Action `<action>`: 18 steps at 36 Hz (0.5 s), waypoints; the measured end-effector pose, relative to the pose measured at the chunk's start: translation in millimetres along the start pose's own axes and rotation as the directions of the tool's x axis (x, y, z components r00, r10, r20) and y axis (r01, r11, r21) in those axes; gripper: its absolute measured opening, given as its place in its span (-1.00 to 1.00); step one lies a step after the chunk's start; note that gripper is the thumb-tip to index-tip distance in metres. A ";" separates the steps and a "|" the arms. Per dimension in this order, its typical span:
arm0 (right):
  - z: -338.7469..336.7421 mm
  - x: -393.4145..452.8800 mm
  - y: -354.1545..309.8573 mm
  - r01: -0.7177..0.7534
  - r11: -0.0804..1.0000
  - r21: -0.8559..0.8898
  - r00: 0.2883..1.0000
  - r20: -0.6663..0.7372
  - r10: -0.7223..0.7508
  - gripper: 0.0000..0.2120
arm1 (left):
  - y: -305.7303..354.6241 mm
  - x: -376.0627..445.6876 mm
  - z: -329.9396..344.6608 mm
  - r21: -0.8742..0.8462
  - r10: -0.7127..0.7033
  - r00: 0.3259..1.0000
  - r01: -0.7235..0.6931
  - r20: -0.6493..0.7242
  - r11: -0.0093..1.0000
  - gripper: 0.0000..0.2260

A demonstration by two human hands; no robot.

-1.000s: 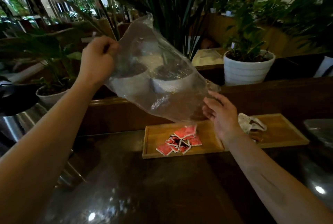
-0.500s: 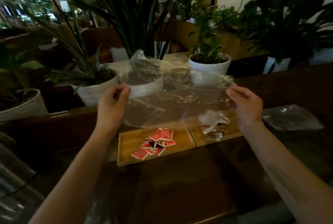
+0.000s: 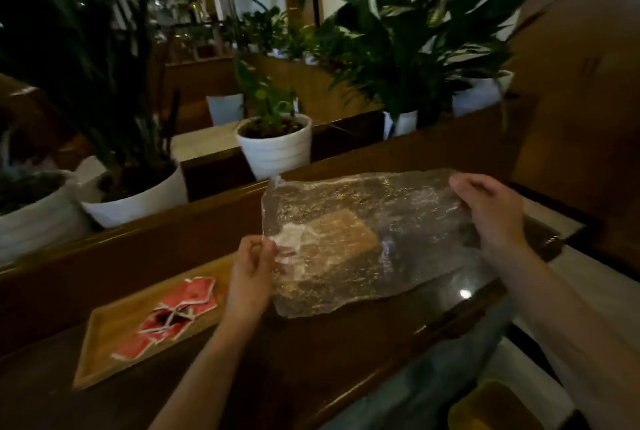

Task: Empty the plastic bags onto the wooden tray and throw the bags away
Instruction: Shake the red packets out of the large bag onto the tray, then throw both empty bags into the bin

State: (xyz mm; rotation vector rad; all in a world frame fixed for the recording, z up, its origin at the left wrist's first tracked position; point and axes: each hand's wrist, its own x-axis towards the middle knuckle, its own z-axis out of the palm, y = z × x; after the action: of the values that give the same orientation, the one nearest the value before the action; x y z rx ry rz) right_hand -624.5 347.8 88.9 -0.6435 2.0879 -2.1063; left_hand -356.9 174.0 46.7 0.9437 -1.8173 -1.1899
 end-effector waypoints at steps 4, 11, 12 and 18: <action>-50.3 19.0 17.9 -0.014 0.986 -0.166 1.000 -0.012 0.012 -0.66 | 1.4 -8.4 60.5 -0.039 -0.046 0.999 0.047 0.013 0.998 -0.81; -133.5 22.8 64.8 -0.177 0.959 -0.220 0.964 -0.237 0.124 -0.10 | 5.5 -20.9 160.4 -0.161 -0.160 0.985 0.168 0.066 0.972 -0.75; -141.9 19.4 73.1 -0.249 0.951 -0.181 0.950 -0.238 0.203 0.02 | 5.8 -23.1 173.9 -0.179 -0.172 0.982 0.182 0.073 0.967 -0.77; -156.9 -12.8 105.7 -0.571 0.728 0.380 0.809 0.106 0.579 -0.17 | 10.7 -47.2 245.4 -0.269 -0.154 0.979 0.186 0.136 0.945 -0.89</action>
State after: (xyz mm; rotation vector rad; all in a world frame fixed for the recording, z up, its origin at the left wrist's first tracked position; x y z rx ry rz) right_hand -693.4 493.0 -11.7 0.0879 1.5000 -2.0389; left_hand -553.7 312.4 -21.7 0.8965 -1.6203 -1.5911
